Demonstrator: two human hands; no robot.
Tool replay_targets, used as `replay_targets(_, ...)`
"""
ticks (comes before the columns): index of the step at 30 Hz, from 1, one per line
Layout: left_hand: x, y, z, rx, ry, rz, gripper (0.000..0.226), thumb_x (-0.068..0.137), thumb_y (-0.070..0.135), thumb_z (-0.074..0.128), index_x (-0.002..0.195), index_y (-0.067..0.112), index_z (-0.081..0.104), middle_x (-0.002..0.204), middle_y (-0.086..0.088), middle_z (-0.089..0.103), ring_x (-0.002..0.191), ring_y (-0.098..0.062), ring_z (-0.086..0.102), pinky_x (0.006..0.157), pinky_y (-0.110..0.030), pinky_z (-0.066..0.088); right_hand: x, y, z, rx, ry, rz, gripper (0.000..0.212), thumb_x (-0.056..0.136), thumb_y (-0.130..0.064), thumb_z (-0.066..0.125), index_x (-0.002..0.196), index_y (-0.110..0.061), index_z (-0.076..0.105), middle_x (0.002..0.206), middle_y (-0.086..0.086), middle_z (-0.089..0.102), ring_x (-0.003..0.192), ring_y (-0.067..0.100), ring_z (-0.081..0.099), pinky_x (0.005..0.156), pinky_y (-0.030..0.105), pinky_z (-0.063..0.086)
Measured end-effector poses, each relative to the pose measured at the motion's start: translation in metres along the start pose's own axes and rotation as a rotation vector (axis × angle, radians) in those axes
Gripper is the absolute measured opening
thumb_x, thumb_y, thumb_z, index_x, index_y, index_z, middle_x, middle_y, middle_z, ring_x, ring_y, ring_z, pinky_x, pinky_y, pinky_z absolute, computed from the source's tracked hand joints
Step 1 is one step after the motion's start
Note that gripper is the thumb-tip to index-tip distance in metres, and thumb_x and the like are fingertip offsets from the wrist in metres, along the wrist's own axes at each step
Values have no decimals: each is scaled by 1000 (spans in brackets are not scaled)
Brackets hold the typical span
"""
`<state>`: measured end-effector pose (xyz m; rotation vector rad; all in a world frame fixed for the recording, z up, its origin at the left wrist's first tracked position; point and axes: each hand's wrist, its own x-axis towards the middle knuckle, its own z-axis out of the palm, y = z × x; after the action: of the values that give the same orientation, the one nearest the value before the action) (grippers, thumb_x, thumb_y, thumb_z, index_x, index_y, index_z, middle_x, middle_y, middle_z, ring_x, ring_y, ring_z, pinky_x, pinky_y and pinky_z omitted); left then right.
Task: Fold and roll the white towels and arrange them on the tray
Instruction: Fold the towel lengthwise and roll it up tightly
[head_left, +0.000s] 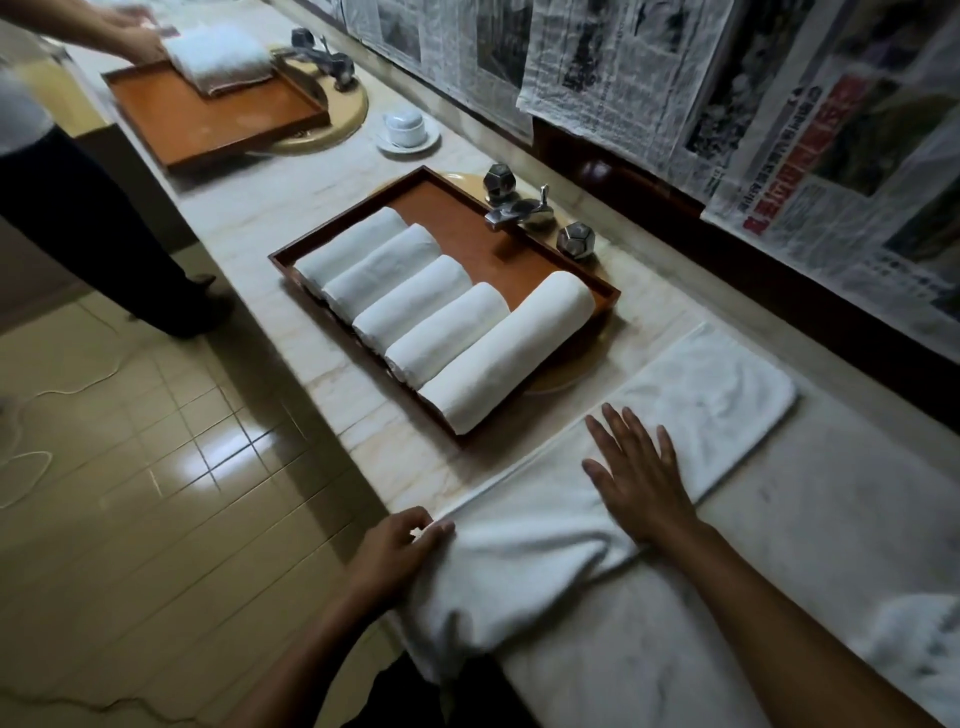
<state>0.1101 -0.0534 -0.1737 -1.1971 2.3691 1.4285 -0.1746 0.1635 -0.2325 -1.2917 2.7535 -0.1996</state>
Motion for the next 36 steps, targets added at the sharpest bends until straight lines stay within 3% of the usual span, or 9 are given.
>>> replay_targets(6, 5, 1, 17, 148, 174, -80, 39, 89, 55, 70, 71, 23, 56, 70, 5, 62, 68, -10, 58, 52, -25, 37, 2, -1, -4, 22, 10, -4, 67, 100, -61, 19, 162, -35, 25, 172, -6, 8, 159, 18, 5, 126, 52, 6)
replay_targets(9, 8, -2, 18, 138, 164, -75, 41, 89, 54, 70, 68, 23, 54, 66, 5, 62, 68, -11, 58, 52, -27, 37, -6, -29, -9, 57, 178, -46, 56, 100, -47, 39, 151, -25, 50, 162, 13, 37, 151, 34, 32, 119, 58, 28)
replay_targets(12, 14, -5, 13, 51, 114, -82, 46, 88, 54, 72, 62, 21, 52, 58, 6, 55, 57, -4, 50, 46, -21, 32, -23, -73, 5, 109, 224, -290, 46, 98, -38, 48, 136, -20, 65, 147, 16, 55, 137, 37, 51, 113, 56, 36)
replay_targets(18, 5, -18, -22, -211, -145, 12, 33, 85, 54, 76, 76, 22, 73, 66, 8, 67, 62, -7, 54, 58, -26, 37, -39, -85, 14, 85, 56, -271, 54, 103, -48, 38, 154, -32, 45, 166, 0, 32, 154, 20, 28, 123, 55, 19)
replay_targets(21, -9, -35, -48, 12, -146, 172, 35, 82, 64, 64, 70, 31, 69, 61, 12, 59, 57, -1, 50, 55, -30, 37, -37, -83, 12, 91, -9, -268, 56, 103, -51, 33, 158, -38, 35, 169, -5, 23, 157, 17, 18, 124, 54, 11)
replay_targets(26, -17, -48, -56, -176, -104, 158, 23, 91, 41, 69, 84, 20, 75, 76, 9, 72, 69, -1, 61, 63, -24, 46, -34, -81, 14, 170, 22, -229, 50, 104, -42, 34, 153, -42, 42, 166, -7, 33, 154, 15, 26, 123, 50, 15)
replay_targets(31, -21, -87, -48, 69, 35, 68, 14, 89, 35, 74, 75, 30, 74, 64, 23, 67, 61, 6, 60, 54, -14, 39, -34, -81, 16, 174, 46, -250, 49, 104, -39, 36, 151, -41, 47, 164, -6, 35, 152, 16, 29, 122, 50, 18)
replay_targets(33, -21, -103, -44, 167, 42, -6, 18, 86, 38, 72, 71, 30, 67, 61, 13, 65, 59, 2, 57, 57, -23, 42, -34, -82, 15, 180, 36, -249, 49, 103, -39, 36, 150, -40, 48, 164, -6, 36, 152, 16, 30, 122, 49, 18)
replay_targets(36, -21, -110, -37, 361, -67, -40, 26, 74, 50, 64, 84, 25, 68, 79, 7, 68, 76, -15, 63, 68, -33, 48, -30, -82, 13, 276, 32, -243, 47, 102, -35, 38, 147, -37, 53, 162, -2, 40, 150, 20, 33, 121, 47, 19)
